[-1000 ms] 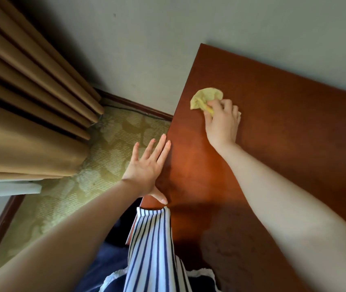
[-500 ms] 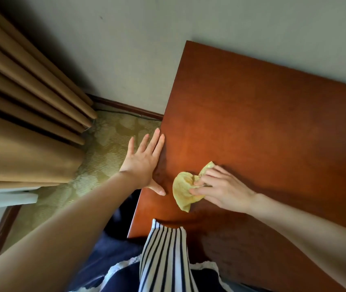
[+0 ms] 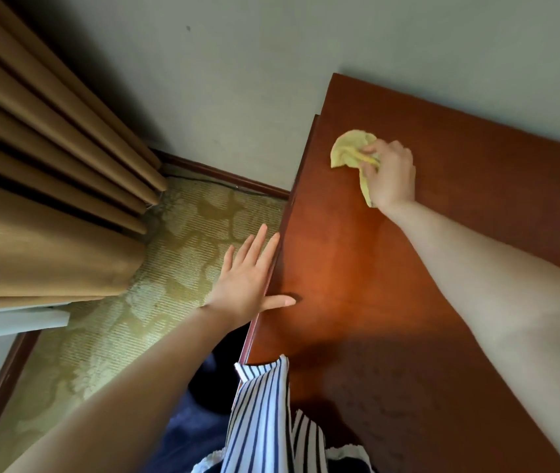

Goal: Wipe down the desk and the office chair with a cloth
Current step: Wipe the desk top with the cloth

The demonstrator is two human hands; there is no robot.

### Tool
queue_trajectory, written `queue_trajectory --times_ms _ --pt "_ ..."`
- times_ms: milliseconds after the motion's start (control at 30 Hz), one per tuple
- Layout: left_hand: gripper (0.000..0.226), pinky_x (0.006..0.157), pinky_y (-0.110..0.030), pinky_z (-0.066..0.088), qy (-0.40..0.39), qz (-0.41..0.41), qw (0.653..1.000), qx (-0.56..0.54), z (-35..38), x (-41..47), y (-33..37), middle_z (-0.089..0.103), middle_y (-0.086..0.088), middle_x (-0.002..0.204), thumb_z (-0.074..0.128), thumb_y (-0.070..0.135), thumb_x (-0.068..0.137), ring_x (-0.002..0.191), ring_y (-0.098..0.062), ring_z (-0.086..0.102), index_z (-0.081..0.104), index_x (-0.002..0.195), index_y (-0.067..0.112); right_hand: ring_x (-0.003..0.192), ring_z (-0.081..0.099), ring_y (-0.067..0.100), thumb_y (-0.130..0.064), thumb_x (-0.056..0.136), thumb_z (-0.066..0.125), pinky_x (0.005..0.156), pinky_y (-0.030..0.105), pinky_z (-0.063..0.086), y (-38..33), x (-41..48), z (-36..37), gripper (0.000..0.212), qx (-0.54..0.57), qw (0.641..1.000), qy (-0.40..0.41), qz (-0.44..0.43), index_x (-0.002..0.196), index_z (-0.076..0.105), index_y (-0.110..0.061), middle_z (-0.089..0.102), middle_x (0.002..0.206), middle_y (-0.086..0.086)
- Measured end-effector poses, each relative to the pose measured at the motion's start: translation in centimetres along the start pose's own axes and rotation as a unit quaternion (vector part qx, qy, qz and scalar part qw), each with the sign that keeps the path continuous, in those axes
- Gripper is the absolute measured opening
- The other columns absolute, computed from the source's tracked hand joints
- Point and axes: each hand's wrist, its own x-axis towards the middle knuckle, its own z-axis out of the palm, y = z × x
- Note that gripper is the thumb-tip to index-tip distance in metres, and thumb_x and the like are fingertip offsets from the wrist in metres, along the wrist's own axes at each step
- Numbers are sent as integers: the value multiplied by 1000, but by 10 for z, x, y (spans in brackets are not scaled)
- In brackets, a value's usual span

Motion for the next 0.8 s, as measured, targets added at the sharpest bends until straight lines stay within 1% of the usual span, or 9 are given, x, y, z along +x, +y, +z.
queue_trajectory --times_ms 100,167,200,267,333,433,500,633,800 --pt "109 118 -45 -3 18 -18 1000 -7 2 -3 -12 -17 -1 159 28 80 66 147 -19 -8 -5 152 21 117 42 27 -18 94 53 92 42 37 -25 21 15 24 9 994 22 107 117 57 -25 51 122 6" --pt "113 117 -45 -2 28 -32 999 -9 3 -5 -22 -15 -2 159 25 82 62 147 -21 -7 -5 152 21 118 40 27 -18 95 51 94 43 34 -38 24 23 25 6 990 24 138 117 55 -27 49 123 5" --pt "116 117 -46 -2 31 -42 999 -13 3 -5 -26 -14 -2 159 27 83 60 147 -22 -6 -5 152 20 117 40 27 -19 95 50 95 44 33 -42 21 27 24 3 991 21 132 118 55 -27 49 123 5" --pt "121 116 -46 -2 33 -63 997 -33 3 -7 -34 -13 -3 159 32 84 56 147 -23 -5 -4 152 19 115 41 28 -21 94 51 95 45 33 -47 7 32 24 -6 997 3 76 117 56 -25 50 120 6" --pt "125 116 -46 -1 34 -81 995 -53 3 -9 -38 -11 -4 160 38 83 54 147 -24 -3 -3 152 18 109 43 29 -21 92 53 93 44 34 -49 -15 35 23 -7 1000 -15 -14 115 60 -22 52 114 7" --pt "127 117 -48 0 30 -96 993 -67 2 -12 -38 -10 -5 160 48 80 54 147 -26 -1 -3 152 16 100 46 30 -21 88 60 89 42 33 -49 -57 34 20 18 991 -46 -125 107 66 -19 56 103 7" --pt "128 118 -49 0 25 -95 993 -61 2 -13 -35 -11 -4 160 60 75 58 147 -25 -3 -4 152 16 93 49 31 -20 84 66 84 41 33 -45 -88 29 18 35 979 -65 -188 102 69 -17 59 96 7" --pt "136 117 -48 -4 -7 -91 995 -28 0 -17 -31 -20 0 158 73 69 56 146 -21 -12 -11 151 19 89 51 27 -16 77 73 82 41 37 -36 -147 24 20 63 961 -90 -252 97 71 -18 59 87 2" --pt "147 116 -51 -5 -70 -52 994 62 -8 -22 -25 -33 -1 153 76 70 50 143 -23 -22 -23 147 20 89 54 24 -14 74 76 77 39 40 -23 -195 16 21 86 938 -118 -314 95 72 -19 59 85 -2"
